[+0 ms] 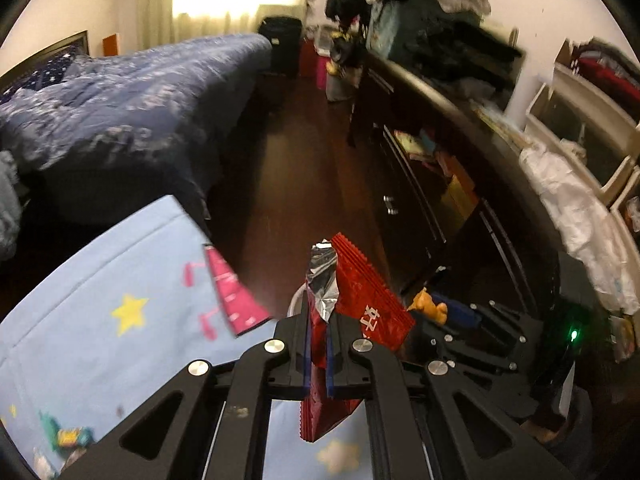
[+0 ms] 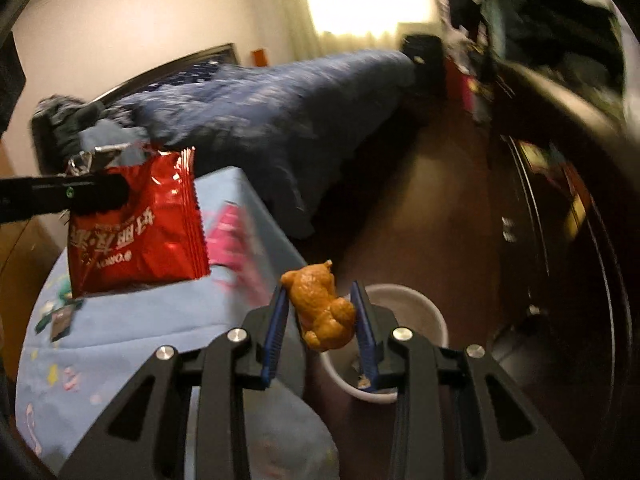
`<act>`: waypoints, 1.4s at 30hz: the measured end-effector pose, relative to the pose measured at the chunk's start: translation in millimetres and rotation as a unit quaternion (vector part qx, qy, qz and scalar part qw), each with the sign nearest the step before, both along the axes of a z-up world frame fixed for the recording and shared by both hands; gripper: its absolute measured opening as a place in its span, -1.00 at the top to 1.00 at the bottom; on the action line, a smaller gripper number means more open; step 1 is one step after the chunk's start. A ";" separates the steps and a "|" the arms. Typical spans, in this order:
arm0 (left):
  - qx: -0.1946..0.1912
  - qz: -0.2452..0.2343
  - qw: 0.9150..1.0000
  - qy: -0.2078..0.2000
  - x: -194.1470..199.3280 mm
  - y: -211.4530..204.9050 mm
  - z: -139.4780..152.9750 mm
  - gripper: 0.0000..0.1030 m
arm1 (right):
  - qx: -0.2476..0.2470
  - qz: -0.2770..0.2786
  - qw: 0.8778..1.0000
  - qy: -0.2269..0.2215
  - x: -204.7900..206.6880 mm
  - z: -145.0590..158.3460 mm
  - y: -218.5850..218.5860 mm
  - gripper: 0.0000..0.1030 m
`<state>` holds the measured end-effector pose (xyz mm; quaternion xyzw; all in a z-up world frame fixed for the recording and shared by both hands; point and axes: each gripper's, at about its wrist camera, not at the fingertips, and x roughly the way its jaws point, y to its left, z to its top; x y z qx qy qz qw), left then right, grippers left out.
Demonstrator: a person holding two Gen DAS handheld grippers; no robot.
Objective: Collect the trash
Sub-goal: 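Carry both items over the white bin and open both tools to drop them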
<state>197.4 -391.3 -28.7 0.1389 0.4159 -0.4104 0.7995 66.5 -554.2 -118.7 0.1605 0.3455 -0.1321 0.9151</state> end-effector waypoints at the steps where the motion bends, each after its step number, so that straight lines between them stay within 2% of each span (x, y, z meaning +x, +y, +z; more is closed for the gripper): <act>1: 0.010 -0.004 1.000 0.010 4.5 -15.9 -10.4 0.91 | 0.006 -0.006 1.000 0.007 1.4 -10.8 -8.8 0.36; 8: 0.081 -0.016 0.996 0.046 21.4 -80.6 -72.2 0.91 | 0.053 -0.041 0.997 0.044 17.2 -84.2 -52.1 0.36; 17: 0.175 -0.013 0.981 0.086 43.7 -148.3 -146.4 0.91 | 0.130 -0.069 0.985 0.090 37.8 -177.8 -90.5 0.36; 24: 0.243 -0.006 0.964 0.110 48.8 -180.5 -197.1 0.90 | 0.154 -0.081 0.979 0.109 45.6 -218.4 -109.3 0.36; 28: 0.255 -0.009 0.959 0.123 48.1 -191.7 -212.1 0.90 | 0.156 -0.079 0.977 0.119 47.7 -233.8 -110.6 0.35; 33: 0.270 -0.010 0.956 0.119 48.5 -196.8 -225.6 0.88 | 0.157 -0.070 0.977 0.124 52.2 -246.2 -108.7 0.35; 34: 0.271 -0.008 0.955 0.121 50.0 -197.4 -227.0 0.85 | 0.157 -0.068 0.977 0.125 52.6 -248.0 -108.3 0.34; 36: 0.276 -0.006 0.953 0.124 50.6 -198.3 -230.3 0.64 | 0.151 -0.063 0.979 0.125 55.3 -250.0 -107.5 0.29; 38: 0.277 -0.002 0.953 0.123 52.3 -200.6 -230.8 0.29 | 0.146 -0.060 0.980 0.122 56.0 -251.0 -105.8 0.07; 39: 0.273 0.000 0.955 0.119 52.8 -199.9 -229.6 0.26 | 0.143 -0.058 0.981 0.121 56.1 -251.5 -104.7 -0.05; 41: 0.272 0.007 0.956 0.110 54.5 -200.4 -227.2 0.08 | 0.140 -0.052 0.982 0.117 56.2 -251.5 -102.4 -0.09; 42: 0.270 0.009 0.957 0.109 55.1 -201.3 -226.4 0.04 | 0.140 -0.049 0.982 0.116 54.8 -251.4 -101.6 -0.19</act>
